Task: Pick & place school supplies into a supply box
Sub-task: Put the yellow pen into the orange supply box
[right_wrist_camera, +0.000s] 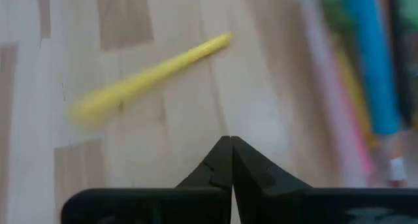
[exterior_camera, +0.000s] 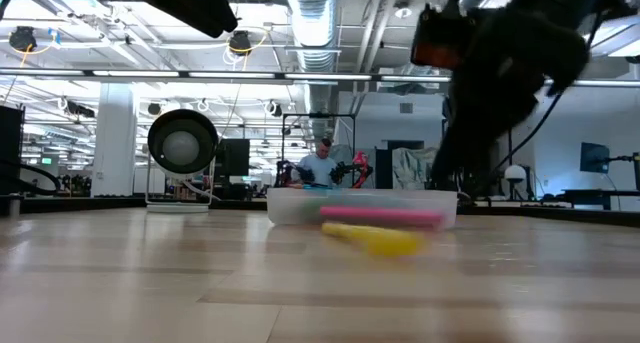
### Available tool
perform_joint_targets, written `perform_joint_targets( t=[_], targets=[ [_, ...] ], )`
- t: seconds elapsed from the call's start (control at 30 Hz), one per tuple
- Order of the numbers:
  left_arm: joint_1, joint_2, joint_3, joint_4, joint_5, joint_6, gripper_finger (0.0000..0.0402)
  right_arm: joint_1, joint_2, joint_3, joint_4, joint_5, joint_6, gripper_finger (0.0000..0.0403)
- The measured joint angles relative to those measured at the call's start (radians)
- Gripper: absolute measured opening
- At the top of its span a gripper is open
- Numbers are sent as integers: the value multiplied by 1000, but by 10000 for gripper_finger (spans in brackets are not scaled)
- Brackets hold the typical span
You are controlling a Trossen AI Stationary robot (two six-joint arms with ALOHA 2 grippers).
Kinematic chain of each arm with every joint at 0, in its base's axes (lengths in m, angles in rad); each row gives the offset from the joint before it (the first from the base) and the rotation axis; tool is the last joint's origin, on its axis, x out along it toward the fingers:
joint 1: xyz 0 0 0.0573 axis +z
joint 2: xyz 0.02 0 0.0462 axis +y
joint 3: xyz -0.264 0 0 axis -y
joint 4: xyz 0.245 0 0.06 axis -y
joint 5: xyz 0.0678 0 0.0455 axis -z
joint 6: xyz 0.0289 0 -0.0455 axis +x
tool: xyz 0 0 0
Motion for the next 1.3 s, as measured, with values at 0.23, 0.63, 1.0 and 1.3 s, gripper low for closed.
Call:
perform_joint_targets(
  t=[0.23,0.63,1.0,1.3],
  targets=[
    [0,0,0,0,-1,-1,137,-96,-86,2,-34,0,-74,3],
    [-3,-1,-85,140,217,-24,137,-99,-106,3,135,-235,-368,1],
    [5,-1,-353,840,415,311,137,-66,-106,4,135,-239,-376,12],
    [89,3,-434,1012,492,503,137,-47,-106,4,94,-234,-293,97]
  ],
)
